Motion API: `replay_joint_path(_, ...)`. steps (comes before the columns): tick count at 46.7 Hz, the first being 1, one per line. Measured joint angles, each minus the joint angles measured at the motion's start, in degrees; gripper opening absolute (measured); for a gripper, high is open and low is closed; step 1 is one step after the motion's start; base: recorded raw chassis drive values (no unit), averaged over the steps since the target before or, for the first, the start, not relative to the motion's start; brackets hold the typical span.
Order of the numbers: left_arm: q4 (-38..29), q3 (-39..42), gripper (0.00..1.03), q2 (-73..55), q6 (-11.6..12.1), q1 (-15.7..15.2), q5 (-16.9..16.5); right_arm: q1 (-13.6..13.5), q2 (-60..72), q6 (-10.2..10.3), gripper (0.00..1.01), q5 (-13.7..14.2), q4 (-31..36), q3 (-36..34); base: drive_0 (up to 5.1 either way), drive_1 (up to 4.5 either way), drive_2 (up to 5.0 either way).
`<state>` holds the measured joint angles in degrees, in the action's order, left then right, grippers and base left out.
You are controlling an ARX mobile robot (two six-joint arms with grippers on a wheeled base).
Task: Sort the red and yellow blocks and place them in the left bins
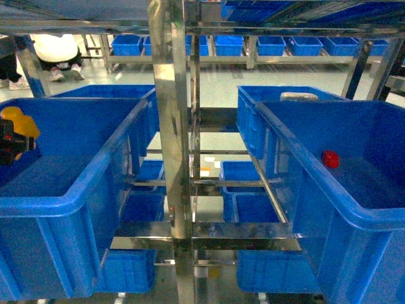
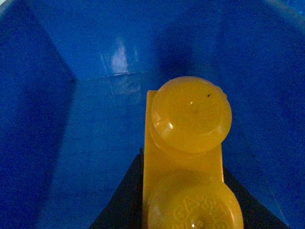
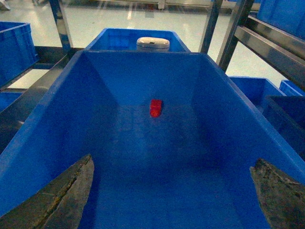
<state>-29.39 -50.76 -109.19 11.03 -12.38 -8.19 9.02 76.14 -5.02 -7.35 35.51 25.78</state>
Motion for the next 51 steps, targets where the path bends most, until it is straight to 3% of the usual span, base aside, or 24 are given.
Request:
replay_joint_path(15,4.98,-7.69,0.26,-3.48,1.90,-2.43,-1.09,0.00,0.00,0.00,0.98,0.00,0.00,0.00,0.0,0.00,0.0)
replay_joint_path(26,11.34,-10.99,0.26,-5.25,2.93,-1.62,-1.95,0.00,0.00,0.00,0.98,0.00,0.00,0.00,0.0,0.00,0.0)
replay_joint_path(36,8.22,-10.82,0.26,-5.64,2.93,-0.39,-1.49,0.00,0.00,0.00,0.98,0.00,0.00,0.00,0.0,0.00,0.0)
replay_joint_path(46,7.13,-7.93,0.61,-5.64,2.54,0.26,-1.33,0.00,0.00,-0.02,0.98,0.00,0.00,0.00,0.0,0.00,0.0)
replay_joint_path(51,6.91,-6.56,0.82,-4.87,0.76,0.61,-3.32,0.00,0.00,0.00,0.98,0.00,0.00,0.00,0.0,0.00,0.0)
